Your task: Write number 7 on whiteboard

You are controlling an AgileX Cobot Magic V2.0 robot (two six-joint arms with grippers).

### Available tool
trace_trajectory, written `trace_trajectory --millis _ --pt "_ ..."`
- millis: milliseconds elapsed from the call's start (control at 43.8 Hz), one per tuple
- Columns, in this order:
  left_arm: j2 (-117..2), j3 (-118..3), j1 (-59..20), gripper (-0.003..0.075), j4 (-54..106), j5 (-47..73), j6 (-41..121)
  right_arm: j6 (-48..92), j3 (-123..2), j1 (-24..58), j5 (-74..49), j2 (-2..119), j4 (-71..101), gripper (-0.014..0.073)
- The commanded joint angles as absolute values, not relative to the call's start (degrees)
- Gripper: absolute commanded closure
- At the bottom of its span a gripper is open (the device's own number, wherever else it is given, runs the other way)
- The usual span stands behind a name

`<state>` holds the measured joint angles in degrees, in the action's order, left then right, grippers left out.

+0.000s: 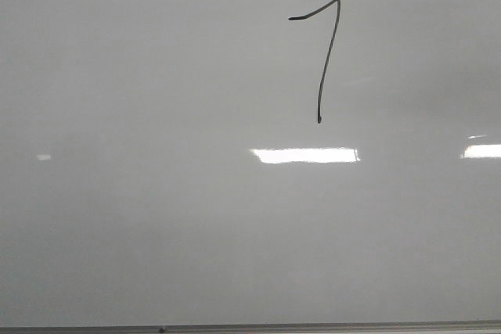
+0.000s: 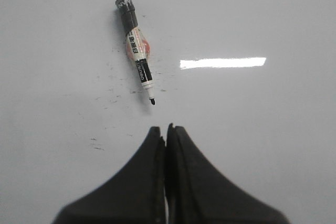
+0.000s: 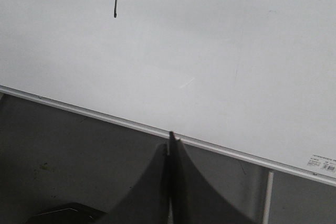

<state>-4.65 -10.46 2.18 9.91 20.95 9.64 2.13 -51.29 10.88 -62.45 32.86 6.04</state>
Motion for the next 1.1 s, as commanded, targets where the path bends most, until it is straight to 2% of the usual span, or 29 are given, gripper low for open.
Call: trace_trajectory --millis 0,228,434,1072 --pt "-2.34 -8.26 2.30 0.0741 11.17 11.62 7.60 2.11 -52.83 10.45 -58.96 33.08 5.77 0.0661" --pt "1.22 -2.46 2.30 0.0741 7.40 9.16 2.86 2.11 -52.83 10.45 -59.08 33.08 5.77 0.0661" --pt "1.22 1.26 0.92 0.0741 4.29 0.62 1.64 2.11 -52.83 10.45 -59.38 33.08 5.77 0.0661" --pt "1.22 1.20 1.04 0.0741 1.28 -5.25 -1.13 2.11 -52.83 10.45 -59.38 33.08 5.77 0.0661"
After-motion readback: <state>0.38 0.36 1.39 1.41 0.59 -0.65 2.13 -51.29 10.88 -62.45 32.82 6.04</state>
